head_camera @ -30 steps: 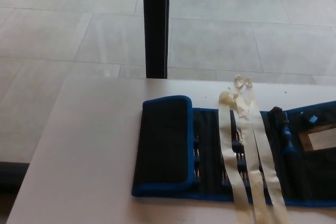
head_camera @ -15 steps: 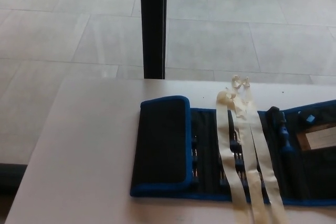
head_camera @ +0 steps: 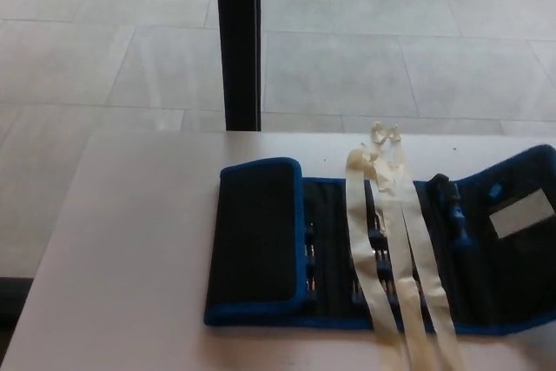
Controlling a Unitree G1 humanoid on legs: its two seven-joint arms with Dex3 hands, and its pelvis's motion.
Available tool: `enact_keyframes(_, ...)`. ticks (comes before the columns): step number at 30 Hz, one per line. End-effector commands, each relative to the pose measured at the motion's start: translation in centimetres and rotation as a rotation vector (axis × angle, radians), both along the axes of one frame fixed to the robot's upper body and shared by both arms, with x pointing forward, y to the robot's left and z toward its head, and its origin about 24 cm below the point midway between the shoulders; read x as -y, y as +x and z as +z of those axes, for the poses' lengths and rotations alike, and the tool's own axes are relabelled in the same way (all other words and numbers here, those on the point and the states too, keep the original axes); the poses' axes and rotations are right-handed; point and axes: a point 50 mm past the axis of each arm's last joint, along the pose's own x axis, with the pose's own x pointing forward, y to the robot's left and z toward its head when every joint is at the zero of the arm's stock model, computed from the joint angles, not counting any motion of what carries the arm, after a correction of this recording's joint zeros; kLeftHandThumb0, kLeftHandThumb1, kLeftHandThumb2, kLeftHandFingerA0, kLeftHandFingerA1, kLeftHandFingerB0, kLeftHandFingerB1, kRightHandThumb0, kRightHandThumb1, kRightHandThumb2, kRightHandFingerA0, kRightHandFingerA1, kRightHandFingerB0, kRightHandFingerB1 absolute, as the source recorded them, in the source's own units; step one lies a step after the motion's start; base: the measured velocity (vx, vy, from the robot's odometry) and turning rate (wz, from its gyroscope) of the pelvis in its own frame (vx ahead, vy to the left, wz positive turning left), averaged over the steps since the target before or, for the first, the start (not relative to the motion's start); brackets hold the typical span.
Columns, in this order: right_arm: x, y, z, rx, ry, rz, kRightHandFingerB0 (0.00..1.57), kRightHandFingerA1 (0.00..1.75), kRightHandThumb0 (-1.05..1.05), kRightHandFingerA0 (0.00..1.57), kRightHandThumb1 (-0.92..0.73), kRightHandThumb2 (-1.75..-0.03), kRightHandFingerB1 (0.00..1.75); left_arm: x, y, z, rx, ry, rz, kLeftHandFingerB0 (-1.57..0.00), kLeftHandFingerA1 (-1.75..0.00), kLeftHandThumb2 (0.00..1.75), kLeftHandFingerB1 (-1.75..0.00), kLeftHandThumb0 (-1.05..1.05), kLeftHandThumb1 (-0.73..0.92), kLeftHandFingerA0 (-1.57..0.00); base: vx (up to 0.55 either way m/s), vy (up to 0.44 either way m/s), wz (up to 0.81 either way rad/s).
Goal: The robot uses its right hand to lift an edge of the toolkit kept in middle of the desk and make one fold in it
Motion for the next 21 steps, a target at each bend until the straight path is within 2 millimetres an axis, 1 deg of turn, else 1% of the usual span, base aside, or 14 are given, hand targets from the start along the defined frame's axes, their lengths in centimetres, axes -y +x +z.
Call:
enact_keyframes(1,-5.0,0.2,2.0,0.043,0.152,0.155,0.39,0.59,-0.64,0.47,-0.86,-0.65,0.43,-0.7,-0.5,0.6,-0.005,0.01,0.024,-0.51,-0.65,0.62,-0.54,-0.63,0.76,-0.68,0.0,0.0,0.0)
enact_keyframes(2,-5.5,0.2,2.4,0.067,0.162,0.174,0.34,0.66,-0.63,0.43,-0.69,-1.02,0.56,-0.7,-0.5,0.6,-0.008,0.015,0.014,-0.52,-0.66,0.62,-0.54,-0.64,0.76,-0.68,0.0,0.0,0.0)
enact_keyframes(3,-5.9,0.1,2.8,0.085,0.159,0.188,0.37,0.59,-0.63,0.47,-0.87,-0.67,0.44,-0.8,-0.5,0.7,-0.016,0.017,0.008,-0.51,-0.64,0.63,-0.53,-0.65,0.77,-0.68,0.0,0.0,0.07)
enact_keyframes(5,-7.0,0.0,3.7,0.123,0.177,0.219,0.36,0.6,-0.63,0.47,-0.88,-0.66,0.43,-0.8,-0.6,0.7,-0.018,0.02,0.012,-0.51,-0.63,0.63,-0.52,-0.63,0.76,-0.66,0.0,0.0,0.07)
enact_keyframes(6,-7.5,0.0,4.1,0.136,0.175,0.228,0.32,0.65,-0.63,0.46,-0.7,-1.04,0.54,-0.8,-0.6,0.6,-0.014,0.016,0.015,-0.51,-0.62,0.63,-0.52,-0.63,0.77,-0.67,0.0,0.0,0.1)
enact_keyframes(7,-7.8,-0.1,4.3,0.144,0.168,0.233,0.39,0.6,-0.62,0.5,-0.89,-0.66,0.43,-0.8,-0.6,0.7,-0.013,0.015,0.015,-0.51,-0.64,0.63,-0.52,-0.63,0.77,-0.67,0.0,0.0,0.09)
enact_keyframes(8,-8.1,-0.3,4.5,0.159,0.152,0.25,0.38,0.61,-0.64,0.48,-0.88,-0.66,0.43,-0.8,-0.7,0.7,-0.015,0.016,0.013,-0.51,-0.64,0.63,-0.52,-0.63,0.77,-0.67,0.0,0.0,0.07)
enact_keyframes(9,-8.5,-0.4,4.7,0.173,0.13,0.277,0.31,0.66,-0.64,0.42,-0.71,-1.04,0.54,-0.8,-0.7,0.7,-0.019,0.016,0.011,-0.5,-0.63,0.63,-0.51,-0.63,0.77,-0.66,0.0,0.0,0.0)
enact_keyframes(10,-8.7,-0.6,4.8,0.181,0.109,0.304,0.36,0.63,-0.66,0.47,-0.88,-0.66,0.43,-0.8,-0.6,0.7,-0.019,0.015,0.012,-0.51,-0.64,0.63,-0.52,-0.63,0.77,-0.67,0.0,0.0,0.0)
enact_keyframes(15,-9.3,-0.9,3.9,0.154,0.016,0.351,0.36,0.67,-0.66,0.51,-0.89,-0.66,0.47,-0.8,-0.6,0.6,-0.018,0.012,0.013,-0.53,-0.66,0.63,-0.54,-0.63,0.77,-0.68,0.0,0.0,0.0)
enact_keyframes(16,-9.3,-0.9,3.6,0.142,-0.01,0.356,0.3,0.7,-0.64,0.46,-0.72,-1.04,0.56,-0.8,-0.6,0.6,-0.016,0.011,0.017,-0.53,-0.65,0.62,-0.53,-0.63,0.76,-0.68,0.0,0.0,0.0)
enact_keyframes(19,-8.3,-0.9,1.5,0.064,-0.173,0.375,0.32,0.67,-0.6,0.5,-0.9,-0.66,0.47,-0.9,-0.5,0.8,-0.029,0.026,-0.008,-0.53,-0.65,0.63,-0.53,-0.63,0.77,-0.69,0.0,0.0,0.0)
enact_keyframes(20,-8.0,-0.9,0.8,0.031,-0.242,0.376,0.18,0.71,-0.47,0.49,-0.65,-1.1,0.53,-0.9,-0.4,0.9,-0.03,0.029,-0.01,-0.52,-0.64,0.63,-0.52,-0.63,0.76,-0.69,0.0,0.0,0.0)
enact_keyframes(21,-7.7,-0.8,0.2,0.016,-0.312,0.402,0.29,0.62,-0.58,0.46,-0.92,-0.67,0.45,-1.0,-0.3,0.9,-0.024,0.028,-0.011,-0.52,-0.64,0.63,-0.52,-0.63,0.76,-0.68,0.0,0.0,0.0)
